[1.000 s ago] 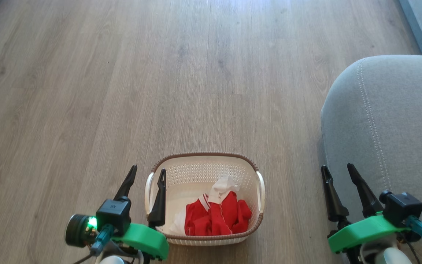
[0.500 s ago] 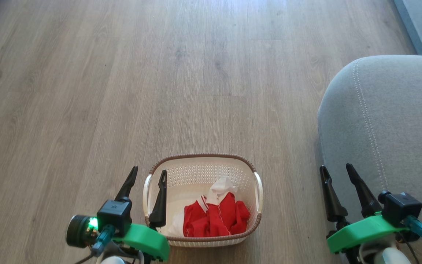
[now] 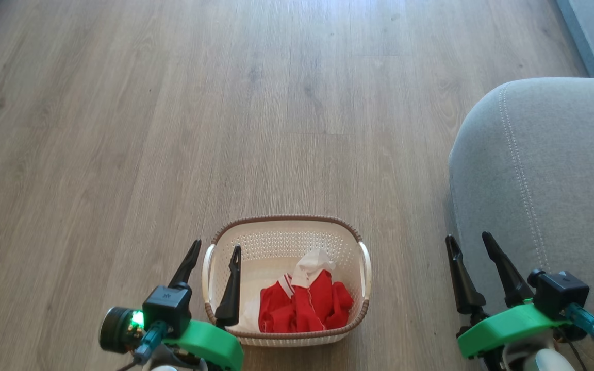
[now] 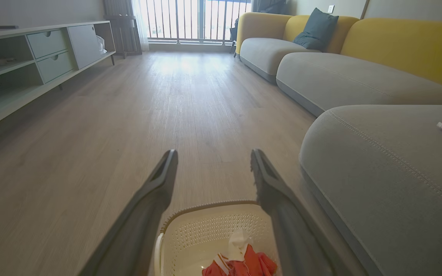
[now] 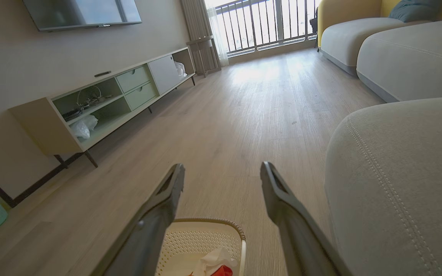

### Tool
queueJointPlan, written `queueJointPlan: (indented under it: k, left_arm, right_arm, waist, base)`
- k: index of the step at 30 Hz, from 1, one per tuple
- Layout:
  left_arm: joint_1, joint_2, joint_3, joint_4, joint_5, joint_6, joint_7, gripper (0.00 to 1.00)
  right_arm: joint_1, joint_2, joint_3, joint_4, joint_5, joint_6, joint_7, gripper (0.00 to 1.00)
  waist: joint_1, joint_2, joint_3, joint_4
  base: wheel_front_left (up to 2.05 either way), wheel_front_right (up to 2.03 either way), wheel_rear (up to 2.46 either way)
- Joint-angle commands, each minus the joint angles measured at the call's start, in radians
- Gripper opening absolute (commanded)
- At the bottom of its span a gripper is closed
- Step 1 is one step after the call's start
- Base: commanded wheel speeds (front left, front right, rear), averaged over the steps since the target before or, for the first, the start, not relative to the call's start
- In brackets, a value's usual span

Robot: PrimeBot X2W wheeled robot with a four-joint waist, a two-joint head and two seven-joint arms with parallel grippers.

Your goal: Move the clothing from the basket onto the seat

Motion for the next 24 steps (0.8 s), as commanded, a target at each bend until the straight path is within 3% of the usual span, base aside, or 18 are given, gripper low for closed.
queueJointPlan:
  k: [1,8,14,18,24]
  left_arm:
    - [-0.032,-0.006,0.032,-0.026,-0.003,-0.001,-0.005,1.0]
    - [-0.029,-0.006,0.036,-0.005,-0.008,-0.012,-0.005,1.0]
    - [-0.084,-0.006,0.043,0.046,-0.014,-0.016,-0.005,1.0]
    - [-0.149,-0.006,0.002,0.228,-0.006,-0.054,-0.005,1.0]
    - [-0.315,-0.006,0.013,0.439,0.021,-0.071,-0.005,1.0]
  right_arm:
    - [-0.026,-0.019,0.016,-0.028,0.005,0.0,-0.009,1.0]
    - [-0.037,-0.011,0.005,-0.009,-0.009,0.0,-0.009,1.0]
    - [-0.094,-0.011,-0.017,0.023,-0.04,0.0,-0.009,1.0]
    - [-0.152,-0.022,-0.027,0.024,-0.044,0.0,-0.009,1.0]
    - [-0.229,-0.008,-0.063,0.022,-0.06,0.0,-0.009,1.0]
  waist:
    - [0.0,-0.0001,0.0,0.001]
    - [0.0,-0.0001,0.031,-0.029]
    - [0.0,-0.0001,0.166,-0.098]
    - [0.0,-0.0001,0.285,-0.142]
    - [0.0,-0.0001,0.469,-0.224]
  base:
    - [0.0,0.0,0.0]
    - [0.0,0.0,0.0]
    - [0.0,0.0,0.0]
    - [0.0,0.0,0.0]
    - [0.0,0.0,0.0]
